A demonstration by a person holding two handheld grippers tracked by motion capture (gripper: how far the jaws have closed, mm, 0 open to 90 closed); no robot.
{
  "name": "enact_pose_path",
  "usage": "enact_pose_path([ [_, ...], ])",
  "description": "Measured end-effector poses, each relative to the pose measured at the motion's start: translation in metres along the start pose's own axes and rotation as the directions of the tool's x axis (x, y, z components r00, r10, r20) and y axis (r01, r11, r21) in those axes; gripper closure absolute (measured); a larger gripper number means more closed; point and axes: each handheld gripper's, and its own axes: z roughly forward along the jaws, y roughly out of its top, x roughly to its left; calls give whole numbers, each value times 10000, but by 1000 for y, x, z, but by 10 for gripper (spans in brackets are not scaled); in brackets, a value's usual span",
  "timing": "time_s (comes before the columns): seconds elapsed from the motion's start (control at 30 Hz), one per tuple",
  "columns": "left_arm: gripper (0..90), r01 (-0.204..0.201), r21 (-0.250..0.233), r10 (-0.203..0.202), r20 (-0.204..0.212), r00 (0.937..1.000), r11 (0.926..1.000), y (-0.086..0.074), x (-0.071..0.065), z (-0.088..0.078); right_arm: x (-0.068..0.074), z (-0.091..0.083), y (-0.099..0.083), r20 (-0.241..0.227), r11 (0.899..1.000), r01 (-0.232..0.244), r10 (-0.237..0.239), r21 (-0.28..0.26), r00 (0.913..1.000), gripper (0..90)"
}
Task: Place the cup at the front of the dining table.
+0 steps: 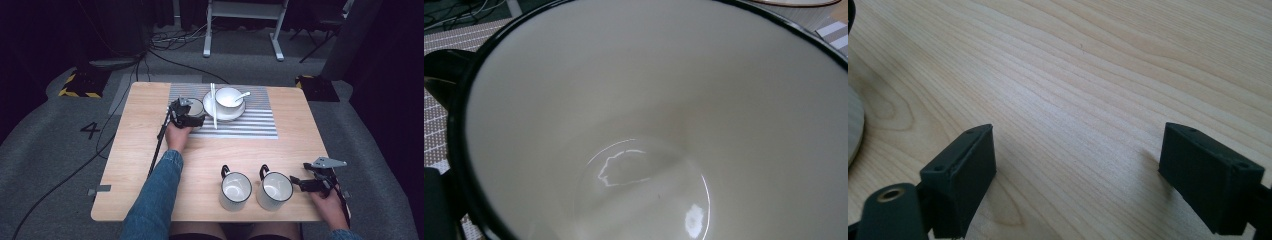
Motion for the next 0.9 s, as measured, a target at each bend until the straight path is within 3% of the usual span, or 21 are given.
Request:
enact_pose_path([
  [0.1,0,214,-244,-212,61,9998,9995,2,1,-4,0,0,0,-2,10000,-4,4,-3,10000,151],
  [0.2,0,271,71,-271,-69,9996,9996,6,-2,-8,0,0,0,1,10000,-1,1,1,10000,151],
  [0.37,0,272,89,-270,-217,9994,9996,6,-3,-16,1,0,0,31,10000,-6,6,-5,10000,153],
  [0.4,0,191,-171,-194,-121,9997,9997,8,-4,-24,1,0,0,63,10000,1,-1,-15,10000,154],
  [0.57,1,-152,-515,143,-177,9997,9986,15,-7,-47,1,0,0,61,10000,8,-8,-21,10000,154],
  [0.73,13,-325,-477,314,-229,9992,9983,18,-11,-65,3,-1,0,163,10000,4,-3,-70,9999,156],
  [0.77,30,-436,-151,428,-522,9977,9989,19,-13,-73,3,-1,0,138,10000,-47,48,-48,9999,155],
  [0.9,35,-321,-115,316,-447,9985,9994,18,-14,-89,2,-1,0,82,9999,-124,124,-20,9999,155],
])
